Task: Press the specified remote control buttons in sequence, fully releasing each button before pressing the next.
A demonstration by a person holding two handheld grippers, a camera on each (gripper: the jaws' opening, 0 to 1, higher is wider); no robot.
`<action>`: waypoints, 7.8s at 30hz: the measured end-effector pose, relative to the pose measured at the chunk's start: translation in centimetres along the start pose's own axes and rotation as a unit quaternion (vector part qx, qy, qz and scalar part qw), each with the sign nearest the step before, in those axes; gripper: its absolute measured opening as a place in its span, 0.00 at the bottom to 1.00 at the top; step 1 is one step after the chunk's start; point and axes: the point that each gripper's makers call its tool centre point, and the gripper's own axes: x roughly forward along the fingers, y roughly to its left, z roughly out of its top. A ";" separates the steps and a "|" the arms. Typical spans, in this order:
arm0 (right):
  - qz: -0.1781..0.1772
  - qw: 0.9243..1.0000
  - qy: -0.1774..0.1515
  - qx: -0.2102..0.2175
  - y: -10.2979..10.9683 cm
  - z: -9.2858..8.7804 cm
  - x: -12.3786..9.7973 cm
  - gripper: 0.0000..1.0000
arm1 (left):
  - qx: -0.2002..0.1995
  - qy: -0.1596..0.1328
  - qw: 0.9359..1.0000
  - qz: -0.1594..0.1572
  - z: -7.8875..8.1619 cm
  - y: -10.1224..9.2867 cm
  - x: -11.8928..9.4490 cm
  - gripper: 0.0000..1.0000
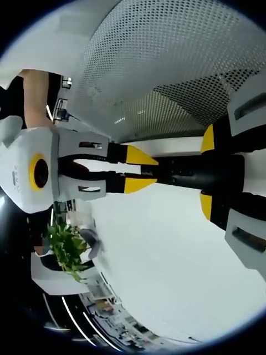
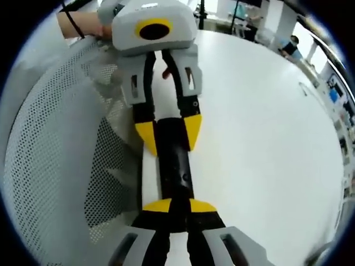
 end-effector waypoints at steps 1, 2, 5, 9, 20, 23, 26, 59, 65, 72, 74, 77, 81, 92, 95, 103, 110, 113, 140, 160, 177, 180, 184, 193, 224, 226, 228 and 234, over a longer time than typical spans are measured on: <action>0.000 1.000 -0.002 0.003 0.0 0.0 0.0 0.06 | 0.000 0.000 1.000 0.000 0.0 0.0 0.0 0.25; -0.001 1.000 -0.004 0.003 0.0 0.0 0.0 0.06 | 0.000 0.000 1.000 -0.001 0.0 0.0 0.0 0.25; -0.009 1.000 -0.010 -0.001 0.1 0.0 0.0 0.06 | 0.001 0.001 1.000 -0.001 0.0 0.0 0.0 0.25; -0.014 1.000 -0.016 -0.009 0.1 0.1 0.0 0.06 | 0.000 -0.001 1.000 0.000 0.0 0.0 0.0 0.25; -0.036 0.998 -0.045 0.009 0.1 0.0 -0.1 0.06 | -0.002 -0.002 1.000 0.000 0.0 0.0 0.0 0.25; -0.035 0.998 -0.049 0.012 0.2 0.0 -0.1 0.06 | -0.003 -0.005 1.000 -0.002 0.0 0.0 0.0 0.25; -0.022 0.999 -0.046 0.007 0.4 0.0 -0.2 0.06 | -0.001 -0.007 1.000 -0.003 0.1 -0.1 0.0 0.25; -0.036 0.999 -0.030 0.013 0.4 -0.3 -0.3 0.05 | 0.001 -0.012 1.000 -0.007 0.1 -0.1 0.1 0.25; -0.016 1.000 0.012 0.017 0.3 -0.1 0.0 0.05 | 0.002 -0.008 1.000 -0.006 0.1 -0.1 0.1 0.25; -0.002 0.998 0.055 0.014 0.2 -0.1 0.2 0.05 | 0.003 -0.007 1.000 -0.008 0.1 0.0 0.1 0.25; -0.007 0.997 0.072 0.003 0.3 -0.2 0.2 0.06 | 0.004 -0.006 1.000 -0.008 0.1 -0.1 0.1 0.25; -0.017 0.997 0.069 0.000 0.4 -0.4 0.2 0.06 | 0.004 -0.004 1.000 -0.007 0.1 -0.1 0.1 0.25; -0.052 0.998 0.020 0.028 0.3 -0.3 0.0 0.06 | 0.004 -0.006 1.000 -0.007 0.1 -0.1 0.1 0.25; -0.100 0.994 -0.044 -0.011 0.8 -0.3 -0.3 0.03 | 0.003 -0.007 1.000 -0.008 0.1 -0.1 0.1 0.25; -0.103 0.993 -0.046 -0.019 0.9 -0.2 -0.3 0.02 | 0.001 -0.008 1.000 -0.006 0.1 -0.1 0.1 0.25; -0.104 0.993 -0.034 -0.036 0.8 -0.6 -0.5 0.00 | 0.001 -0.009 1.000 -0.006 0.1 -0.1 0.1 0.25; -0.092 0.995 -0.037 -0.007 0.7 -0.5 -0.4 0.00 | 0.002 -0.006 1.000 -0.006 0.1 -0.1 0.1 0.25; -0.076 0.997 -0.031 0.010 0.6 -0.5 -0.4 0.00 | 0.002 -0.007 1.000 -0.007 0.1 -0.1 0.1 0.25; -0.124 0.991 0.033 -0.033 0.8 -0.5 0.0 0.00 | 0.003 -0.005 1.000 -0.006 0.1 -0.1 0.1 0.25; -0.138 0.989 -0.035 0.025 0.6 -0.4 -0.3 0.00 | 0.000 -0.001 1.000 -0.003 0.1 -0.1 0.1 0.25; -0.111 0.977 -0.108 0.144 0.4 -0.3 -0.5 0.00 | -0.001 -0.002 1.000 -0.001 0.1 -0.1 0.1 0.25; -0.109 0.976 -0.113 0.153 0.4 -0.2 -0.6 0.00 | 0.000 -0.003 1.000 -0.002 0.1 -0.1 0.1 0.25; -0.106 0.975 -0.114 0.156 0.3 -0.2 -0.6 0.00 | 0.001 -0.004 1.000 -0.004 0.1 -0.1 0.0 0.25; -0.104 0.979 -0.110 0.136 0.3 0.3 -0.4 0.00 | 0.001 -0.003 1.000 -0.004 0.1 -0.1 0.1 0.25; -0.012 0.999 0.016 0.037 0.0 0.7 0.4 0.00 | 0.002 -0.003 1.000 -0.008 0.2 0.0 0.2 0.25; -0.016 0.999 0.005 0.039 0.0 0.6 0.3 0.00 | 0.001 -0.002 1.000 -0.007 0.2 0.0 0.2 0.25; -0.028 0.998 -0.018 0.043 0.0 0.6 0.3 0.00 | 0.001 -0.003 1.000 -0.007 0.1 0.0 0.2 0.25; -0.053 0.986 -0.122 0.104 -0.1 0.7 -0.1 0.00 | 0.000 -0.004 1.000 -0.007 0.2 0.0 0.2 0.25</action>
